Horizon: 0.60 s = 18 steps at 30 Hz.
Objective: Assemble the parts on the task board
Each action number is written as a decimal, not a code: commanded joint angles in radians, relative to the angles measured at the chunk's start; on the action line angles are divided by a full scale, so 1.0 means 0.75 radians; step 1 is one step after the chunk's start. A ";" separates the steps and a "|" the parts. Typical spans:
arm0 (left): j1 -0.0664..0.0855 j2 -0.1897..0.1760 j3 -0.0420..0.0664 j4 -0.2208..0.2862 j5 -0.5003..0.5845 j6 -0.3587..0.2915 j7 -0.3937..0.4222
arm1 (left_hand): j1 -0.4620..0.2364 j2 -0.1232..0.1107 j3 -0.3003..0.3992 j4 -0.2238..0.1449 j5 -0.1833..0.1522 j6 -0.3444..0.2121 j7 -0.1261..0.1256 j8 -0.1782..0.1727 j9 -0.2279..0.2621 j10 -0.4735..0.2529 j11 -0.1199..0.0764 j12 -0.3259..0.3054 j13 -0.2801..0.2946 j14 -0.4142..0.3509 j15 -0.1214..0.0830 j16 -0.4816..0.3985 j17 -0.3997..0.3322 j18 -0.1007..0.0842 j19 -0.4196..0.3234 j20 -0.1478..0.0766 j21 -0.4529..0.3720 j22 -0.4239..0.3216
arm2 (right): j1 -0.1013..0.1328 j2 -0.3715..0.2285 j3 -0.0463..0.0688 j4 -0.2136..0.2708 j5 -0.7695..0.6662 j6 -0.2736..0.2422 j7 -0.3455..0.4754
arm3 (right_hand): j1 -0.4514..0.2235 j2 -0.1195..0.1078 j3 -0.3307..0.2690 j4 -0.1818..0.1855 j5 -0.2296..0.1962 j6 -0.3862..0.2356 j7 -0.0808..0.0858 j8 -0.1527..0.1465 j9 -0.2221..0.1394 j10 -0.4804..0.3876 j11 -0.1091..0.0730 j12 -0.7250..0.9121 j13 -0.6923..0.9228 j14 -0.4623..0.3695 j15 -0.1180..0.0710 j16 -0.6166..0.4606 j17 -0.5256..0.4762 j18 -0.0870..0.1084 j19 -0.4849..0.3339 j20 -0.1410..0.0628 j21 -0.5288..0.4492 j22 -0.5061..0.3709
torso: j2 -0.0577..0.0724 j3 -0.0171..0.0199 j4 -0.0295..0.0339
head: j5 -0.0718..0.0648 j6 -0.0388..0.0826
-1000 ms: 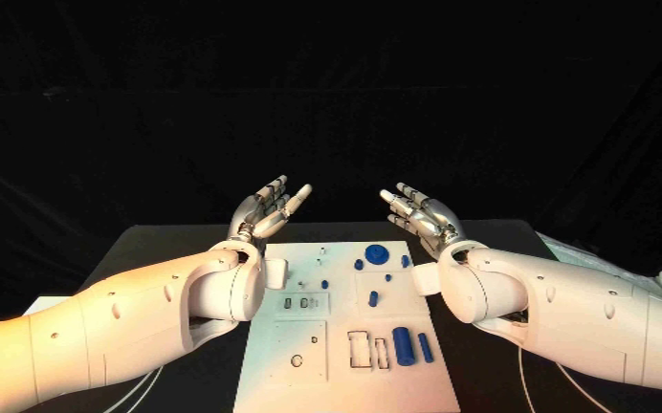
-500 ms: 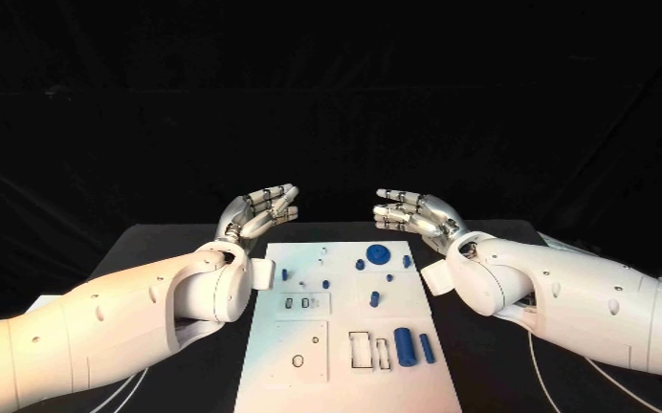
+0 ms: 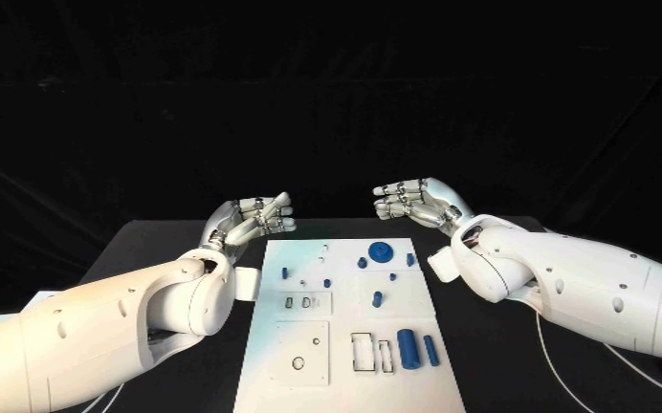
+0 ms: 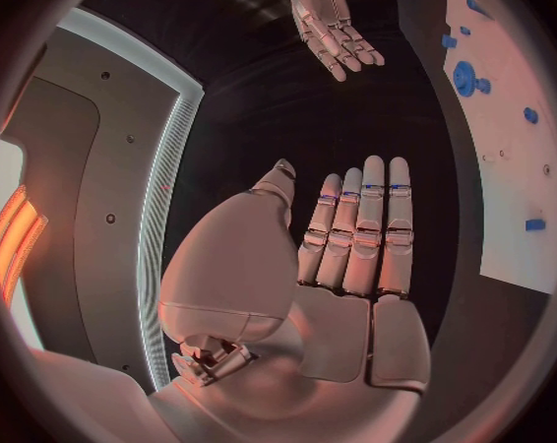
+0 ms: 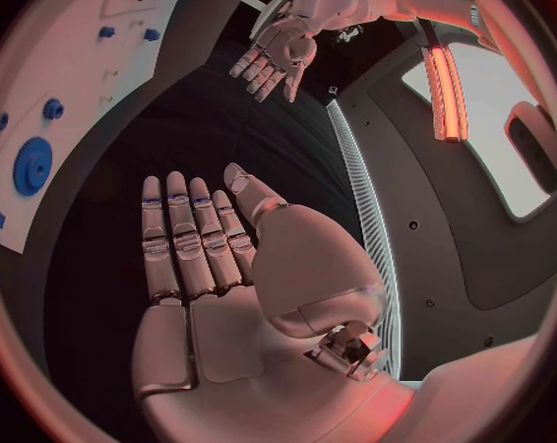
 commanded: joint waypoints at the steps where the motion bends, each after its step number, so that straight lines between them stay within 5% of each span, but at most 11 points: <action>1: 0.005 -0.021 0.006 0.046 -0.017 0.087 -0.017 | 0.012 0.009 -0.002 -0.015 -0.006 0.011 0.001 -0.014 -0.004 0.011 0.002 -0.016 -0.002 0.015 -0.001 -0.009 0.005 0.016 0.014 -0.002 0.005 -0.004 | 0.019 -0.005 0.004 -0.010 -0.328 0.008 -0.090 | -0.019 -0.065 0.113 -0.033 -0.010 0.151 0.008 -0.018 0.005 0.158 -0.041 -0.030 0.003 0.201 -0.057 0.010 0.004 0.019 0.169 -0.058 0.106 0.030 | 0.045 -0.0007 0.0043 | -0.008 0.009; 7: 0.017 -0.065 0.018 0.153 -0.019 0.114 -0.038 | 0.022 0.005 -0.007 -0.027 -0.006 0.007 0.004 -0.026 -0.009 0.007 0.006 -0.032 -0.005 0.017 0.000 -0.018 0.010 0.015 0.017 -0.002 0.002 -0.007 | 0.059 -0.010 0.010 -0.012 -0.751 0.048 -0.244 | 0.009 -0.128 0.110 -0.025 -0.009 0.227 -0.035 -0.020 0.007 0.280 -0.092 -0.036 0.005 0.484 -0.154 0.103 0.066 0.013 0.377 -0.179 0.404 0.190 | 0.103 -0.0030 0.0205 | -0.029 0.013; 10: 0.022 -0.072 0.021 0.189 -0.019 0.121 -0.043 | 0.022 0.005 -0.008 -0.028 -0.006 0.007 0.005 -0.028 -0.009 0.006 0.006 -0.034 -0.005 0.017 0.001 -0.019 0.011 0.014 0.017 -0.002 0.001 -0.008 | 0.068 -0.006 0.015 -0.007 -0.937 0.117 -0.349 | 0.004 -0.144 0.108 -0.021 -0.007 0.236 -0.040 -0.028 0.005 0.291 -0.104 -0.043 0.004 0.537 -0.168 0.115 0.088 0.011 0.383 -0.196 0.498 0.247 | 0.122 -0.0032 0.0273 | -0.041 0.017; 13: 0.025 -0.072 0.024 0.216 -0.019 0.124 -0.045 | 0.022 0.004 -0.010 -0.029 -0.006 0.007 0.005 -0.030 -0.010 0.005 0.007 -0.037 -0.005 0.016 0.001 -0.022 0.012 0.014 0.017 -0.002 0.000 -0.009 | 0.075 0.005 0.017 -0.005 -1.105 0.188 -0.444 | -0.011 -0.163 0.096 -0.012 -0.018 0.251 -0.059 -0.028 0.006 0.311 -0.129 -0.040 0.006 0.705 -0.204 0.221 0.154 0.019 0.453 -0.221 0.607 0.307 | 0.140 -0.0045 0.0342 | -0.046 0.022; 16: 0.027 -0.068 0.025 0.233 -0.019 0.126 -0.046 | 0.022 0.004 -0.012 -0.030 -0.006 0.007 0.006 -0.032 -0.010 0.004 0.007 -0.040 -0.006 0.015 0.002 -0.024 0.012 0.014 0.016 -0.001 -0.001 -0.010 | 0.080 0.014 0.018 -0.001 -1.235 0.226 -0.510 | -0.032 -0.177 0.101 0.005 -0.023 0.266 -0.072 -0.030 0.006 0.331 -0.154 -0.042 0.007 0.716 -0.219 0.382 0.260 0.019 0.483 -0.241 0.709 0.367 | 0.157 -0.0064 0.0394 | -0.052 0.029; 18: 0.028 -0.065 0.026 0.236 -0.019 0.127 -0.046 | 0.022 0.004 -0.012 -0.030 -0.006 0.007 0.006 -0.032 -0.010 0.004 0.007 -0.040 -0.006 0.015 0.002 -0.024 0.012 0.014 0.016 -0.001 -0.001 -0.010 | 0.081 0.019 0.019 0.002 -1.290 0.238 -0.535 | -0.042 -0.189 0.104 0.010 -0.025 0.264 -0.075 -0.033 0.005 0.318 -0.150 -0.043 0.006 0.719 -0.220 0.445 0.302 0.017 0.482 -0.242 0.742 0.387 | 0.166 -0.0078 0.0422 | -0.056 0.033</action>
